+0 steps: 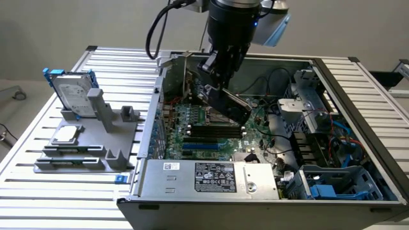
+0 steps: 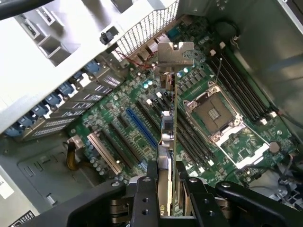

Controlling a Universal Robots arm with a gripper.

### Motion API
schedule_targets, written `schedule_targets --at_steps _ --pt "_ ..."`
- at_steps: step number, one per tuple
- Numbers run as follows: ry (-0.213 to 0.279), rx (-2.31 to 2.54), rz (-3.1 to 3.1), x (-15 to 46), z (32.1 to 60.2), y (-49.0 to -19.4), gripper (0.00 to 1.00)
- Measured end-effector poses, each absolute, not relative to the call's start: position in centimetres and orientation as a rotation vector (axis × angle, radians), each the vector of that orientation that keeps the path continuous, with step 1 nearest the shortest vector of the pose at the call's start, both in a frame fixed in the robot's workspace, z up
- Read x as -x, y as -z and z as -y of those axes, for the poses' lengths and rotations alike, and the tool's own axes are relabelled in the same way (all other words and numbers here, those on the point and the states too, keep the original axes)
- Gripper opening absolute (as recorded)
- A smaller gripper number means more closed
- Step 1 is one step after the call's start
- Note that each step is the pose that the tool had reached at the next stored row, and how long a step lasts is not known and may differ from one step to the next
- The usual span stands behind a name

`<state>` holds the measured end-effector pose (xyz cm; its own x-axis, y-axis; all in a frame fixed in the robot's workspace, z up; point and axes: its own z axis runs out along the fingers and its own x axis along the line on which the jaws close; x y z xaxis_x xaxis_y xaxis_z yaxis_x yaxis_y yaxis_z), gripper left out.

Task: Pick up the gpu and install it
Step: 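Insert the gpu into the slot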

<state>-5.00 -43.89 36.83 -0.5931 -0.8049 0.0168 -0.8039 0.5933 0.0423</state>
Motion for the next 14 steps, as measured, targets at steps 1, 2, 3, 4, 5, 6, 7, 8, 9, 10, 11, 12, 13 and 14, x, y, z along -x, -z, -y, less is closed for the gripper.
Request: schedule_targets --at_steps 1,2,3,4,5,6,7,8,9,10,11,12,13,14 --pt "0.046 -1.425 2.761 5.0 43.89 -36.8 0.26" --pt "0.046 -1.45 2.747 5.01 43.89 -36.77 0.26" --pt "0.046 -1.474 2.734 5.0 43.89 -36.74 0.26" --pt "0.045 -1.499 2.72 5.0 43.89 -36.72 0.26" --pt "0.044 -1.525 2.705 5.0 43.89 -36.68 0.26" --pt "0.044 -1.549 2.691 5.01 43.89 -36.64 0.26" --pt "0.043 -1.574 2.677 5.01 43.89 -36.59 0.26" --pt "0.043 -1.598 2.663 5.01 43.89 -36.5 0.26" --pt "0.043 -1.621 2.649 5.01 43.89 -36.41 0.26" --pt "0.042 -1.645 2.633 5.01 43.89 -36.31 0.26" --pt "0.041 -1.67 2.617 5.01 43.89 -36.2 0.26" --pt "0.04 -1.693 2.602 5.01 43.89 -36.09 0.26" --pt "0.039 -1.717 2.587 5.01 43.89 -35.98 0.26" --pt "0.038 -1.74 2.572 5.01 43.89 -35.88 0.26"
